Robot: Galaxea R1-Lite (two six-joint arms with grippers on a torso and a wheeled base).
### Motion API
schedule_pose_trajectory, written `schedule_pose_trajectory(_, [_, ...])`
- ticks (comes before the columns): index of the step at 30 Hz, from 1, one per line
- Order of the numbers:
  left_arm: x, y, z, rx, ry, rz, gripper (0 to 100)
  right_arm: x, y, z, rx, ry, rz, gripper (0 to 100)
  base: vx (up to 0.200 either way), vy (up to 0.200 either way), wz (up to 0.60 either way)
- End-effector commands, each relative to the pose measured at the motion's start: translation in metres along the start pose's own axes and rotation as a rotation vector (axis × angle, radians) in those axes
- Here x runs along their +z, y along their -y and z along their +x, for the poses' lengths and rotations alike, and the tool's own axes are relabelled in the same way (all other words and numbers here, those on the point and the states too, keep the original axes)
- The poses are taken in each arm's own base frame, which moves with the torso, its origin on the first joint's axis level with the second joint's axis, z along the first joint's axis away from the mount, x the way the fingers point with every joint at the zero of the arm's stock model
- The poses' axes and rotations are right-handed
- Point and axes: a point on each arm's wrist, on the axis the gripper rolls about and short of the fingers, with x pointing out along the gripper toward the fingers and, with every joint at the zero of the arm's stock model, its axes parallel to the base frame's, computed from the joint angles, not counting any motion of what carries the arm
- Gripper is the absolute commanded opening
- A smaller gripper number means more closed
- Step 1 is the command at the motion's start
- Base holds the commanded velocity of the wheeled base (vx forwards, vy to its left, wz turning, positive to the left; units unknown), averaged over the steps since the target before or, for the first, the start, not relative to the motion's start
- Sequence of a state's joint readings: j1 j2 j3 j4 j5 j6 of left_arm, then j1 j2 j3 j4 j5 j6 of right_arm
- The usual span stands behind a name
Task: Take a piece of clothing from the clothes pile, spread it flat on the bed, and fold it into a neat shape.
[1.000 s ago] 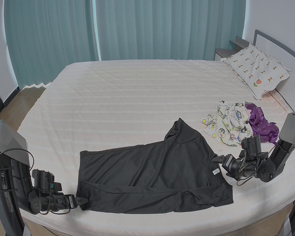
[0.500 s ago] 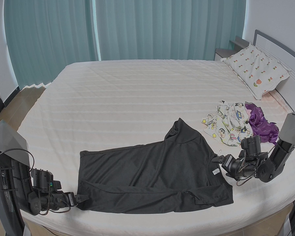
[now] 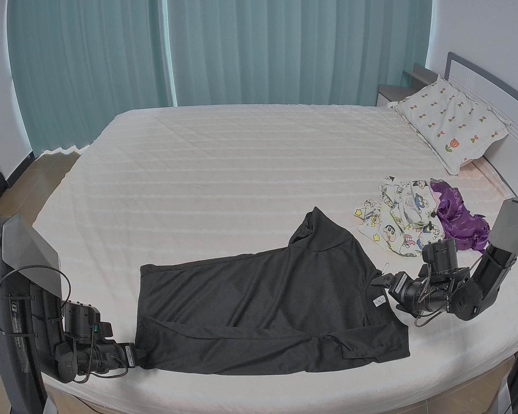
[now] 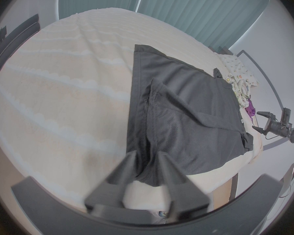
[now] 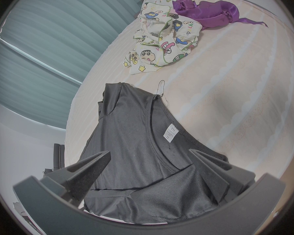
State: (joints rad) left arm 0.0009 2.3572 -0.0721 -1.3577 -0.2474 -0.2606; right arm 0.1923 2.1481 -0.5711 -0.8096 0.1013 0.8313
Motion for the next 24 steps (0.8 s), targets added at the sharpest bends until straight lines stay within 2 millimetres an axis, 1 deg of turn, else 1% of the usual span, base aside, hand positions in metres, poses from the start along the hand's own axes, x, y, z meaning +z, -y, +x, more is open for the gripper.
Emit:
schedule_pose_trajectory(1, [-0.0067, -0.0007, -0.0034, 0.033, -0.025, -0.003, 0, -0.0001, 0.0004, 0.0002, -0.001, 0.0, 0.001, 100, 0.0, 0.0, 0.0])
schedule_pose_trajectory(6, [-0.01, 0.001, -0.0051, 0.08, -0.028, 0.009, 0, 0.0001, 0.0001, -0.0002, 0.0, 0.001, 0.001, 100, 0.0, 0.0, 0.0])
schedule_pose_trajectory(12, [-0.0147, 0.0004, -0.0093, 0.096, -0.048, 0.035, 0, 0.0001, 0.0001, -0.0002, 0.0, 0.001, 0.001, 100, 0.0, 0.0, 0.0])
schedule_pose_trajectory(19, [-0.0166, -0.0006, -0.0093, 0.119, -0.06, 0.036, 0, 0.0001, 0.0001, -0.0002, 0.0, 0.001, -0.001, 100, 0.0, 0.0, 0.0])
schedule_pose_trajectory(20, [-0.0166, -0.0007, -0.0093, 0.124, -0.059, 0.036, 100, 0.0005, 0.0004, -0.0002, 0.0, 0.0, 0.0, 100, 0.0, 0.0, 0.0])
schedule_pose_trajectory(24, [-0.0137, -0.0001, -0.0109, 0.12, -0.037, 0.036, 100, -0.0003, 0.0006, 0.0005, -0.002, -0.001, -0.001, 100, 0.0, 0.0, 0.0])
